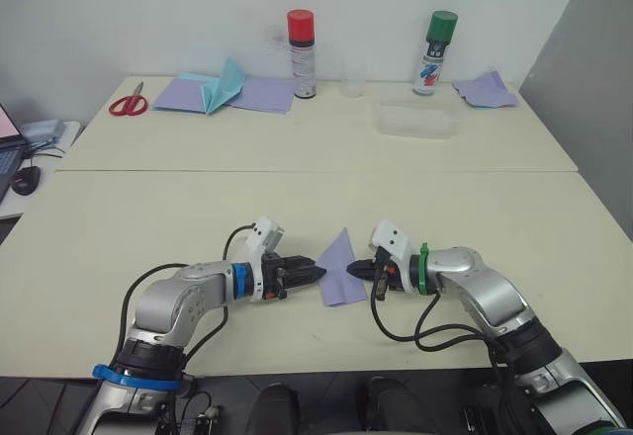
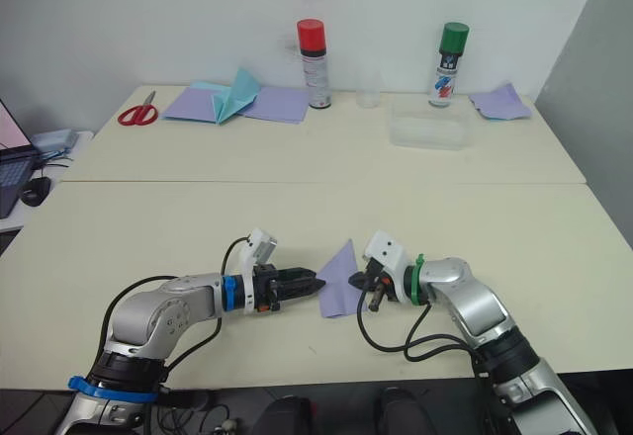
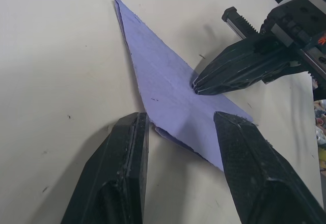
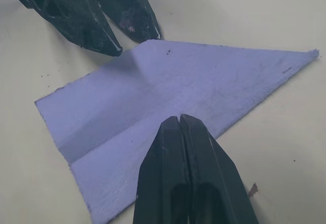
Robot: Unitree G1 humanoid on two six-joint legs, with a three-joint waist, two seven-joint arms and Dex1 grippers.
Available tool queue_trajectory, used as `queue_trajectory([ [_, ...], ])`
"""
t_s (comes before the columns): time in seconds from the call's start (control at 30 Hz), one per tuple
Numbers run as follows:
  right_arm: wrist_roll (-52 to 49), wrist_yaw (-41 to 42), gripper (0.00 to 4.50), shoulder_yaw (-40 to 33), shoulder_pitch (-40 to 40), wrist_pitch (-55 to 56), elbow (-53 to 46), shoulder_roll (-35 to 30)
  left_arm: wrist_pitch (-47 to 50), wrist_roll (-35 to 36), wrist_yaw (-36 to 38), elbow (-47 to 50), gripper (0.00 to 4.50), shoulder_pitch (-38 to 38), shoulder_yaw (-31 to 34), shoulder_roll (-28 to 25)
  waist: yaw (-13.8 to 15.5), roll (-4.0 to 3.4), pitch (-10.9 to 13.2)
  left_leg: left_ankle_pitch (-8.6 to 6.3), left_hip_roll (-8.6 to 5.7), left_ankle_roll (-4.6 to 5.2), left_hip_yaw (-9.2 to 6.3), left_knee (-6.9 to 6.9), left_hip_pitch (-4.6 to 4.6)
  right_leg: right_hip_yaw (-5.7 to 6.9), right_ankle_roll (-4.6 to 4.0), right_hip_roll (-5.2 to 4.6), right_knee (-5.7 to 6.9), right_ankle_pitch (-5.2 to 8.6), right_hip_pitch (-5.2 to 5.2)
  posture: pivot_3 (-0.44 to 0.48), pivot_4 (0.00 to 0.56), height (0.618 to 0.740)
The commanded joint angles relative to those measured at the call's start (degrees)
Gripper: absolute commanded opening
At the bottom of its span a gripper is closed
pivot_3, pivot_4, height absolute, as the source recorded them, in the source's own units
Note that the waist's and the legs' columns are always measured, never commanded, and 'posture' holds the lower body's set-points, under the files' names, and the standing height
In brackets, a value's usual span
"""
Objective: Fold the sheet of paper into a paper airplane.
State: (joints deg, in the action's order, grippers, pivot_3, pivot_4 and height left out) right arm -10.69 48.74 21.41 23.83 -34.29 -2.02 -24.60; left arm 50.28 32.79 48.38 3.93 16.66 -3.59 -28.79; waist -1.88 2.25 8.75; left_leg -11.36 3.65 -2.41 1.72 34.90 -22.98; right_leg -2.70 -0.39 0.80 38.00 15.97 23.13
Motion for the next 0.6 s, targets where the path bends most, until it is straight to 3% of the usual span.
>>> queue_trajectory([
  [0.03,1.94,-1.47,0.00,-0.11,-0.58,-1.53,2.39,-0.81,-0.68,2.05,0.91,2.48,2.33,1.51,0.92,1.23,0.01,0.00,0.00,0.00,0.00,0.00,0.00,0.00,0.00,0.00,0.00,0.00,0.00,0.00,0.00,0.000,0.150,0.740],
  [0.6,1.99,-1.61,0.00,0.15,-0.86,-1.59,1.97,-0.70,-2.76,1.42,1.07,2.91,2.33,1.67,0.07,1.38,0.02,0.00,0.00,0.00,-0.02,0.00,0.04,0.00,-0.05,-0.01,0.02,0.02,0.00,-0.01,-0.09,0.000,0.150,0.740],
])
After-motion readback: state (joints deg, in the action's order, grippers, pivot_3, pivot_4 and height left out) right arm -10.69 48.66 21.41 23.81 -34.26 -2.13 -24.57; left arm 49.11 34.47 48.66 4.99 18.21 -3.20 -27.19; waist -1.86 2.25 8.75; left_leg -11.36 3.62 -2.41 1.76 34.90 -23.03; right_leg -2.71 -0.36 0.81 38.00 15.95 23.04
